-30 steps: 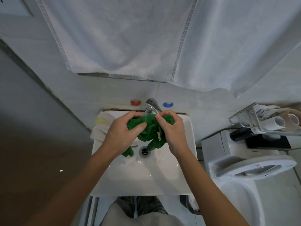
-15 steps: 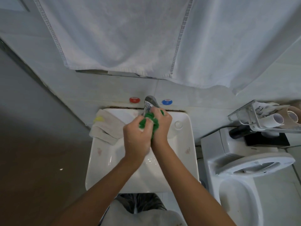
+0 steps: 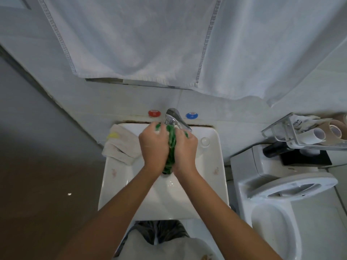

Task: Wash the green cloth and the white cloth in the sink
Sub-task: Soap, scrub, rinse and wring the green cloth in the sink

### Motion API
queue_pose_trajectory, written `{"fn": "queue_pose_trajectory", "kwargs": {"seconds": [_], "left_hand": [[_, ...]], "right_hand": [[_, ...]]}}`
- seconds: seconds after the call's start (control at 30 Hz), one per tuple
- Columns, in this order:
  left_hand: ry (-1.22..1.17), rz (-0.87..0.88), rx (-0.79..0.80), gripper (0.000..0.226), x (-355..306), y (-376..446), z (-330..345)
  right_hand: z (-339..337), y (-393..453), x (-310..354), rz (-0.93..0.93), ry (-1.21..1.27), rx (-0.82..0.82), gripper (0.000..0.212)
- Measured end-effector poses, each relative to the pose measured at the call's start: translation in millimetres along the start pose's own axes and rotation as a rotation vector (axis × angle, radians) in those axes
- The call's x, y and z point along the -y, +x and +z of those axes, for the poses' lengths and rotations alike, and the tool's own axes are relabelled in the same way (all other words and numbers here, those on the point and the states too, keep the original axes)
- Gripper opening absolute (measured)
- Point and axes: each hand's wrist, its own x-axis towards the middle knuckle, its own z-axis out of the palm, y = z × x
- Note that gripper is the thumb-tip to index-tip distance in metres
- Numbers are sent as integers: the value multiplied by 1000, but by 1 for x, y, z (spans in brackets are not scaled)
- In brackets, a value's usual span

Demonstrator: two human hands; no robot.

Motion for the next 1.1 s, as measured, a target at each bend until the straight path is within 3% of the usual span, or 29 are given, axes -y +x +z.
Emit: {"fn": "queue_pose_trajectory", "kwargs": {"seconds": [0.1, 0.27, 0.4, 0.5, 0.7, 0.83, 1.0, 1.1], "left_hand": [[-5, 91, 39, 32, -6, -21, 4], [92, 13, -10, 37, -2, 22, -1], [3, 25, 26, 37, -8, -12, 5], [35, -44, -5, 39, -4, 16, -3], [-81, -37, 23, 35, -11, -16, 1], [-24, -68, 9, 40, -14, 24, -4], [-101, -33, 53, 37, -9, -22, 2], [-65, -63, 15, 37, -6, 6, 0]], "right_hand": [[1, 19, 9, 24, 45, -10, 24], [10, 5, 2, -56, -27, 14, 18], [10, 32, 14, 31, 48, -16, 36], [11, 14, -6, -22, -25, 18, 19], [7, 32, 6, -26, 10, 33, 35], [9, 10, 1, -106, -78, 64, 22], [4, 32, 14, -37, 6, 19, 37], [4, 17, 3, -65, -59, 45, 23]]}}
